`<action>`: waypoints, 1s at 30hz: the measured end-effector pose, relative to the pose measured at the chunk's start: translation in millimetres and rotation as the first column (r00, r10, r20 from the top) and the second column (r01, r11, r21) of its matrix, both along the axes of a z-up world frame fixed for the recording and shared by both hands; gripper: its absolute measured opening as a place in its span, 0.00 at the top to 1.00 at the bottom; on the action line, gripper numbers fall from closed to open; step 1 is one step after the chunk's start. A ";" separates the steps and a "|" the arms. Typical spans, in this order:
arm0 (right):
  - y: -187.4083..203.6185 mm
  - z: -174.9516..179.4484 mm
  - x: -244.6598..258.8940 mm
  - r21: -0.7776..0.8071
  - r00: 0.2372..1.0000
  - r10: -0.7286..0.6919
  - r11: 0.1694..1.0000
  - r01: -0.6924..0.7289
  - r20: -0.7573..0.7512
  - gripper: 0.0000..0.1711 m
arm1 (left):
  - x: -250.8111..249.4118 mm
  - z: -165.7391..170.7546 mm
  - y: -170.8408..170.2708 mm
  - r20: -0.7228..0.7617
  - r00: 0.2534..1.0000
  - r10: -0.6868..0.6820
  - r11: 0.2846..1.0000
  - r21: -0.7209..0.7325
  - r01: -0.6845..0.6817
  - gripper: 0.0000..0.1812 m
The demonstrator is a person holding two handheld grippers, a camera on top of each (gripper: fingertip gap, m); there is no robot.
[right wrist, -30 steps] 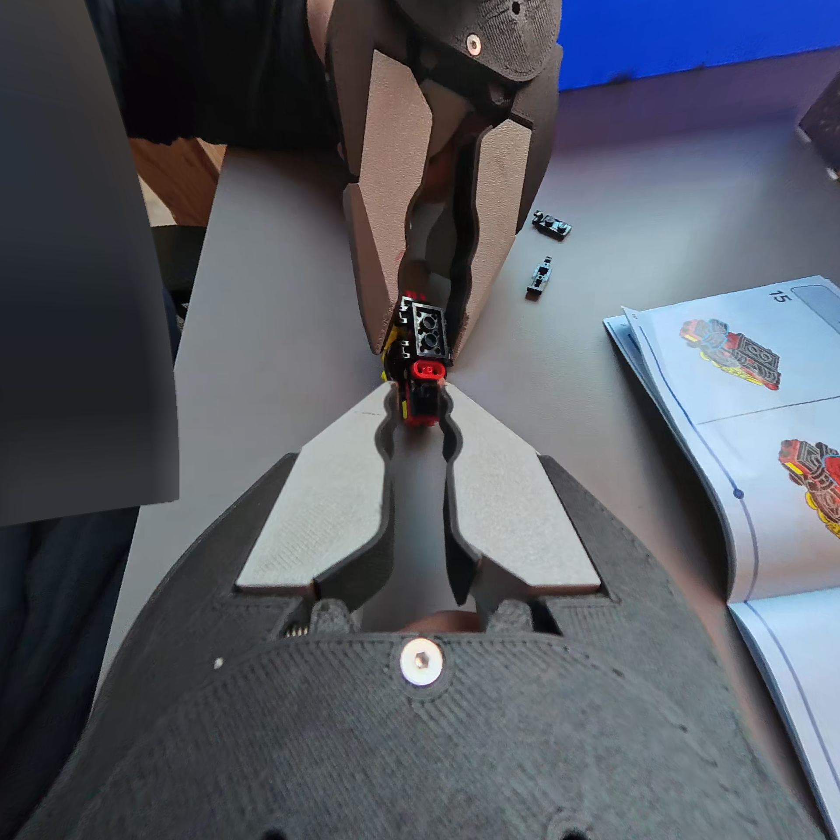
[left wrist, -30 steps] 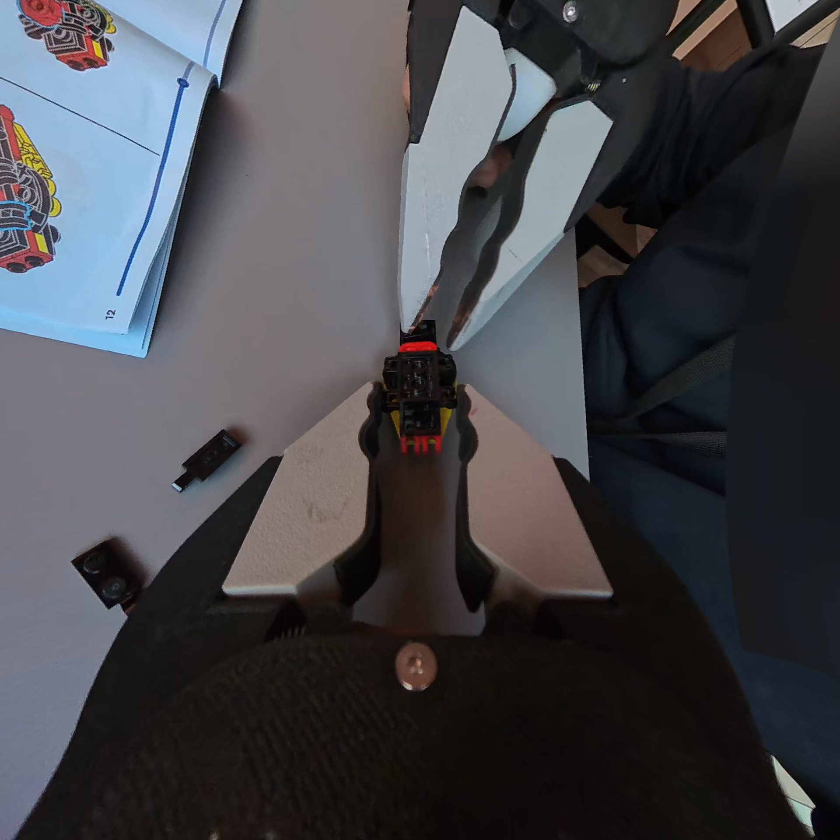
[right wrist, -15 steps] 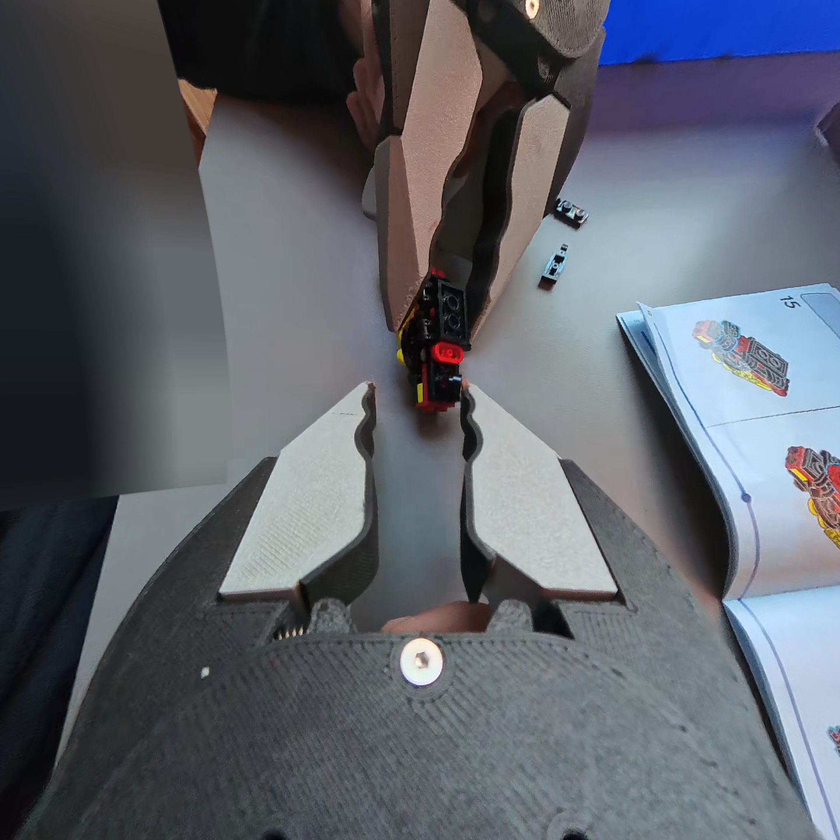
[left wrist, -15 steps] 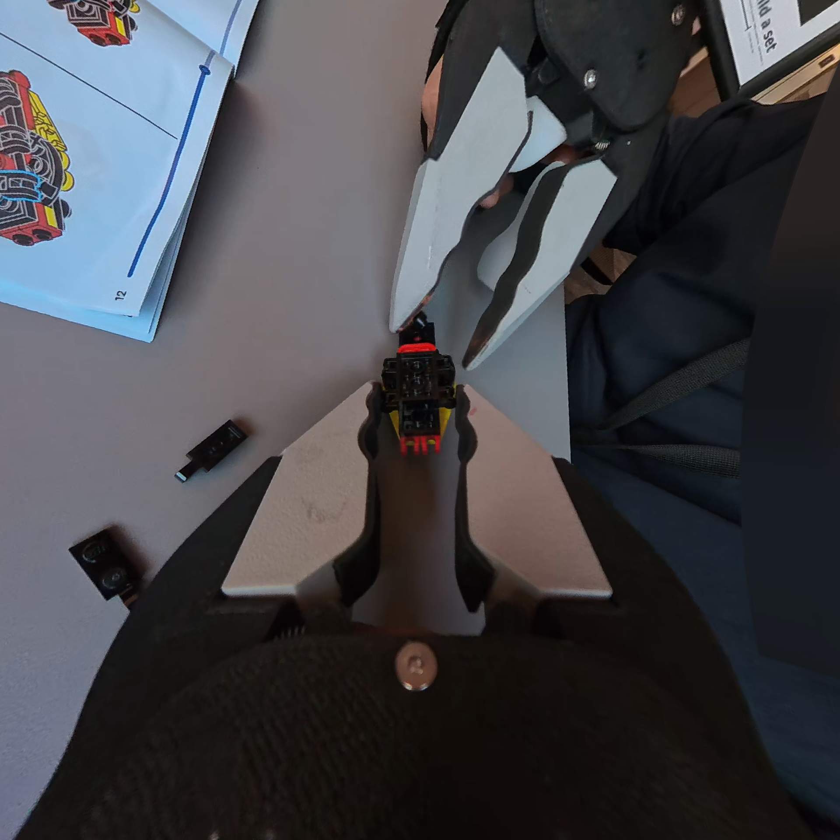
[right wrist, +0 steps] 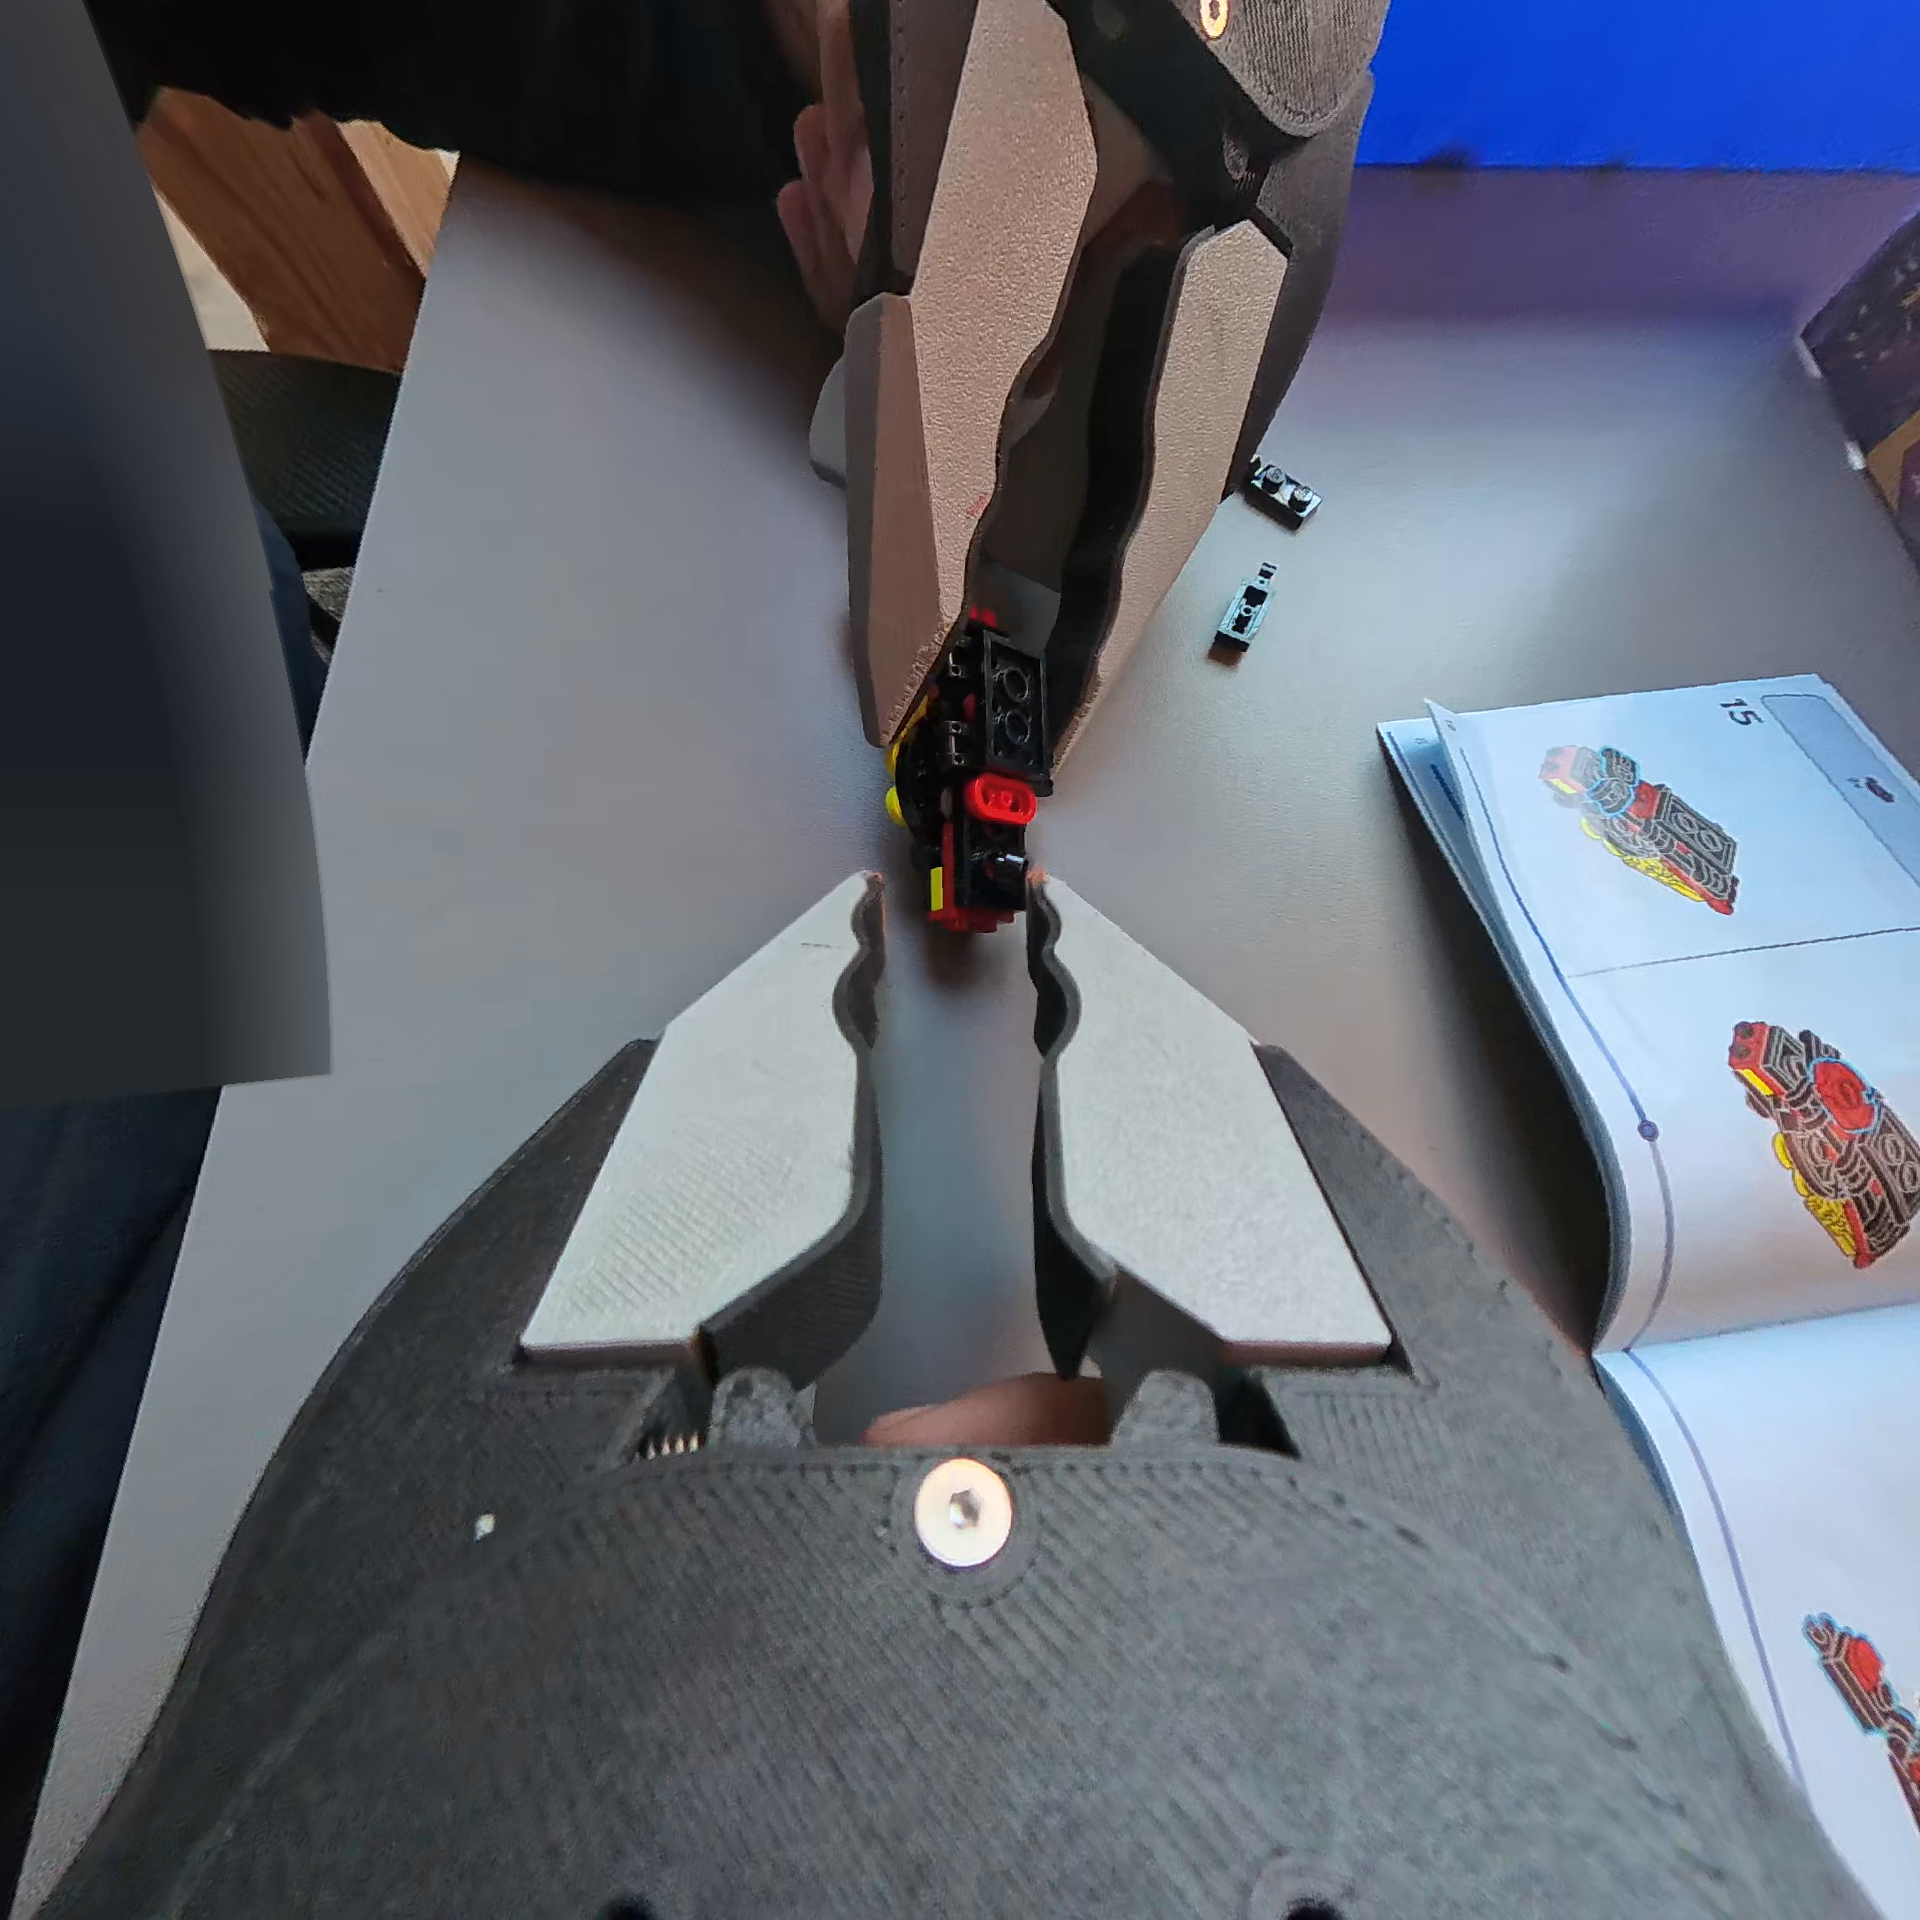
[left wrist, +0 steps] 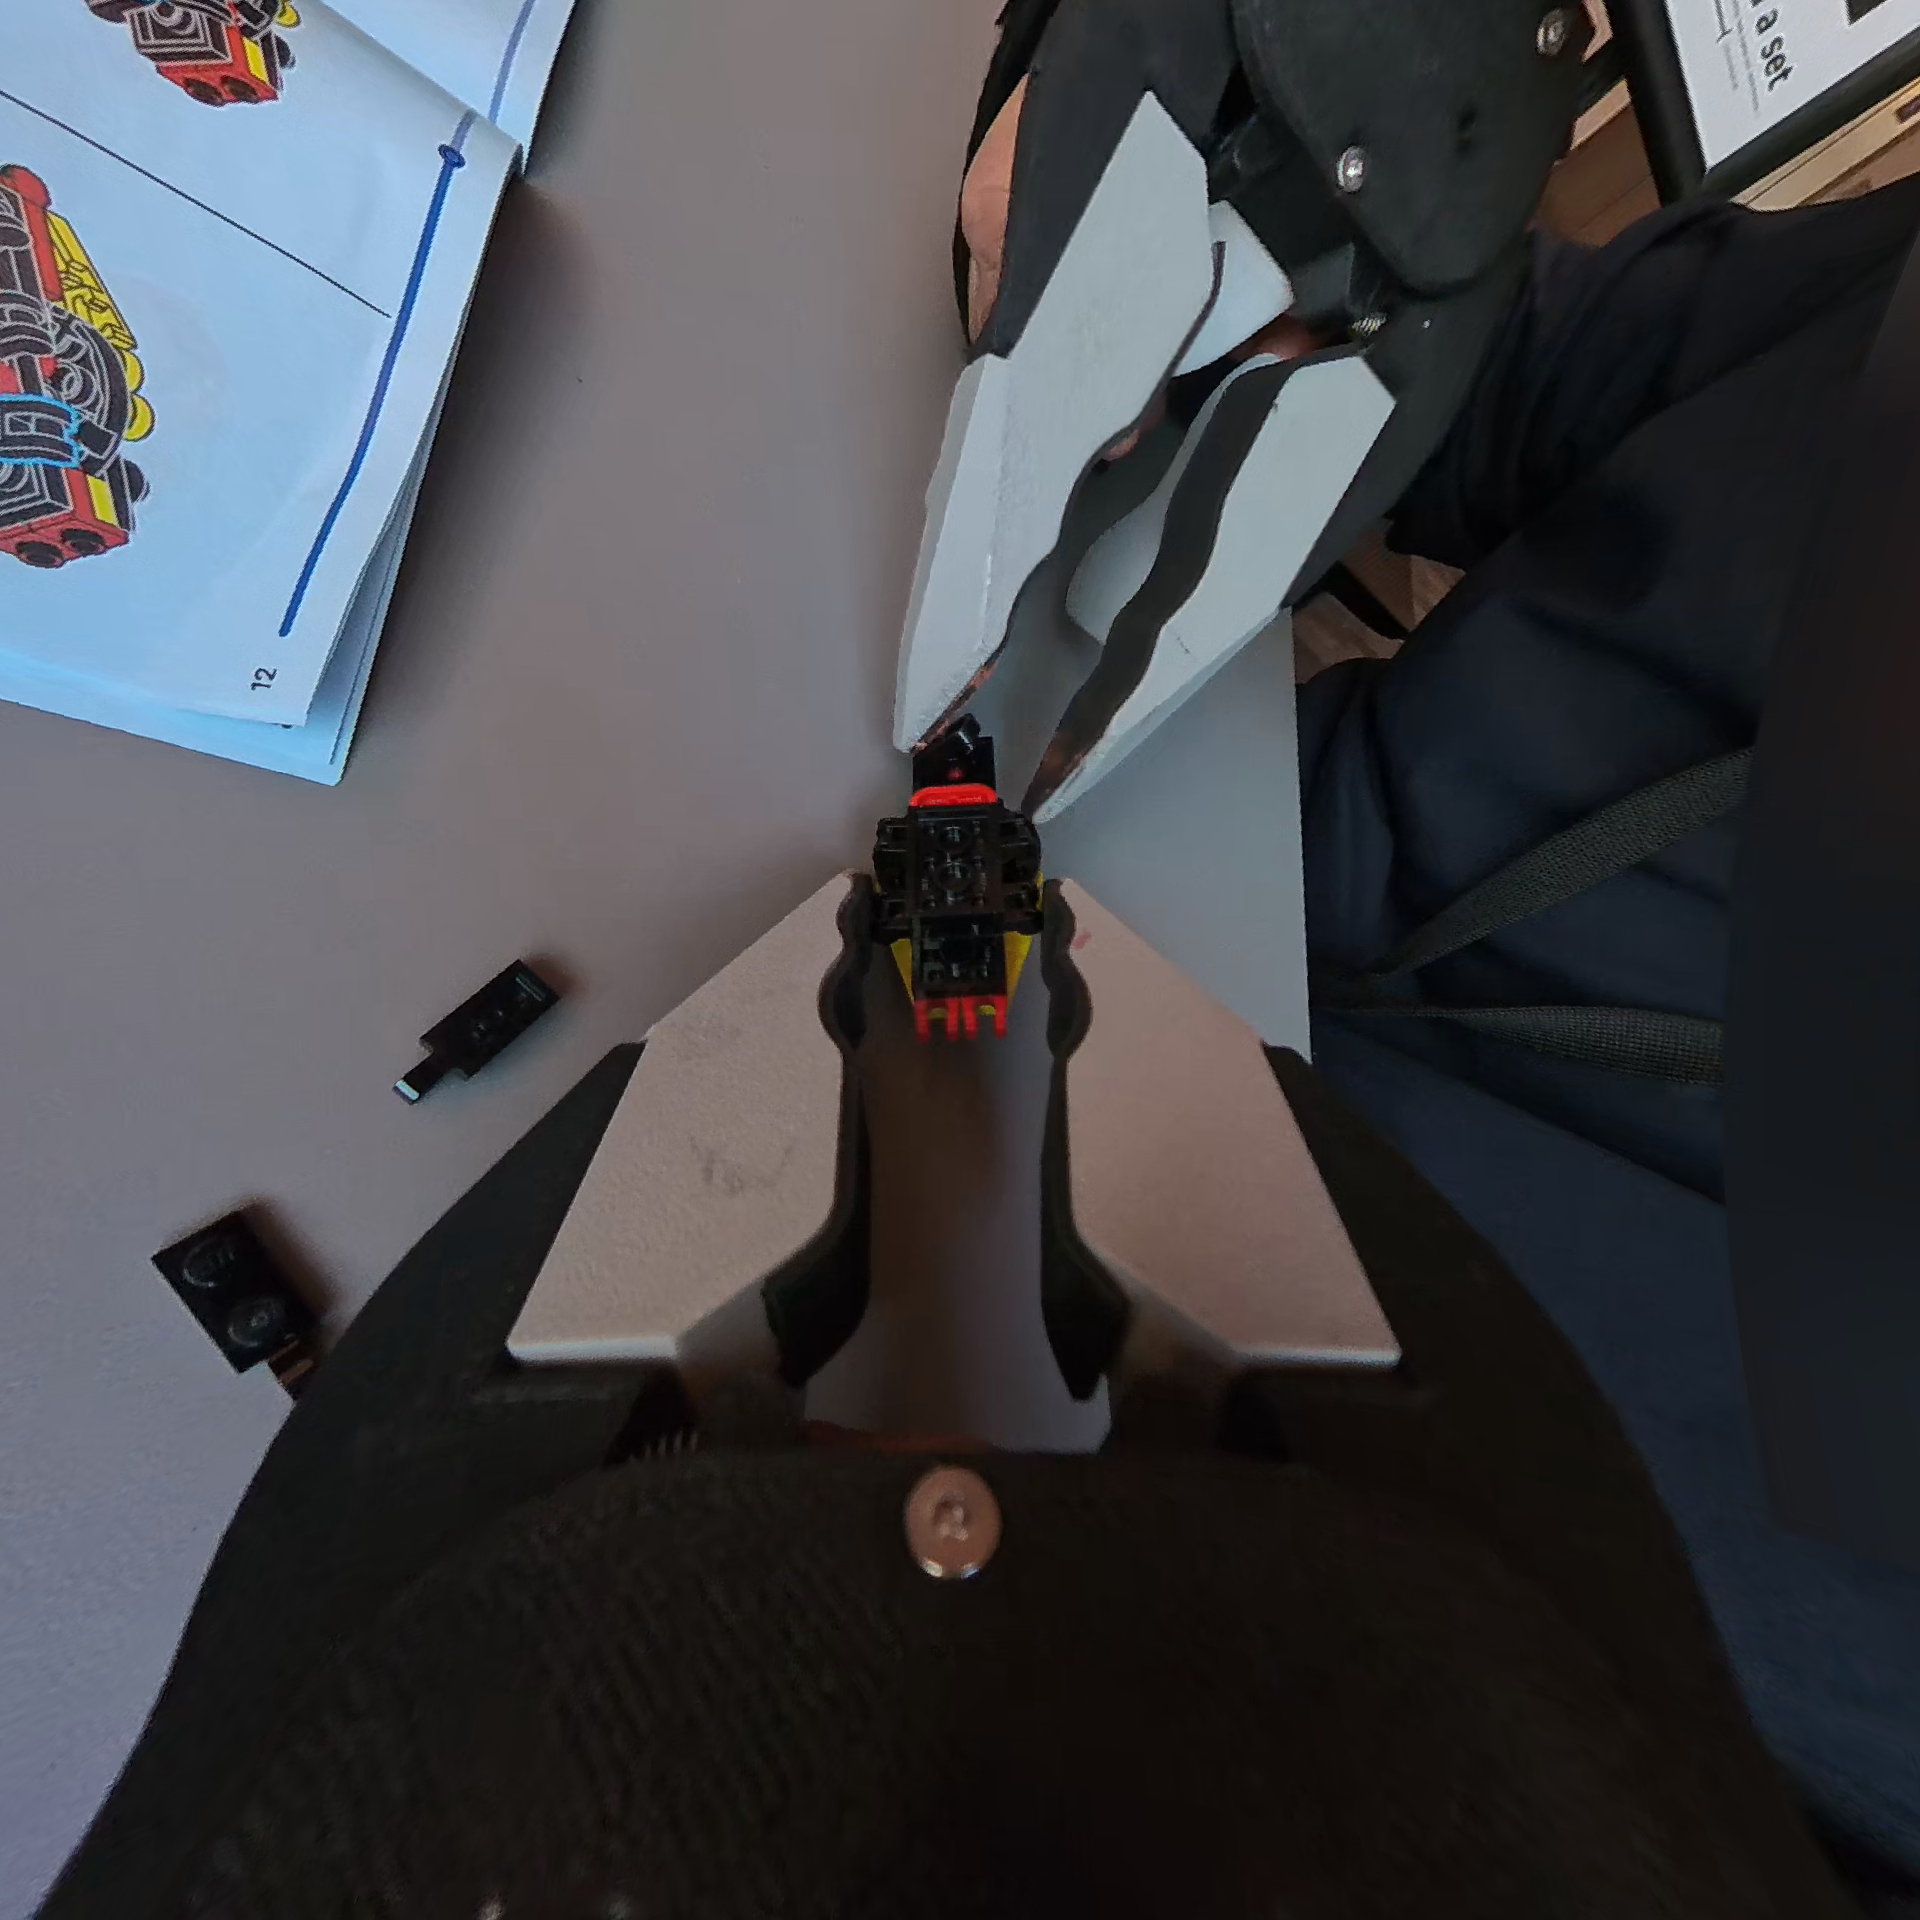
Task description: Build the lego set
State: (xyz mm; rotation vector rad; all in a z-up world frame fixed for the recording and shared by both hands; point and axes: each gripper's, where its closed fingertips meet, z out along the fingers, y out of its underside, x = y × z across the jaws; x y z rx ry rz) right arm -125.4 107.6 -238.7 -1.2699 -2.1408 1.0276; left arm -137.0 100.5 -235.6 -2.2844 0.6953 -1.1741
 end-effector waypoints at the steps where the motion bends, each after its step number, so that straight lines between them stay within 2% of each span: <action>1: 0.5 -0.2 0.0 0.008 1.000 -0.001 1.000 0.001 -0.003 0.87 | 0.0 0.0 -0.1 -0.001 1.000 0.000 1.000 0.001 0.000 0.83; 13: 2.5 3.2 -0.9 0.015 1.000 -0.001 1.000 0.001 -0.029 0.92 | 0.9 -0.8 -0.9 -0.023 1.000 -0.009 1.000 0.026 0.009 0.83; 25: 1.9 1.1 -0.1 0.041 1.000 0.003 0.999 -0.002 -0.028 0.89 | 1.1 -1.0 -1.2 -0.030 0.999 -0.010 0.999 0.033 0.011 0.83; 30: 3.1 2.9 0.5 0.042 0.999 0.003 0.999 -0.001 -0.039 0.93 | 1.3 -1.1 -1.3 -0.034 0.999 -0.011 0.999 0.037 0.012 0.83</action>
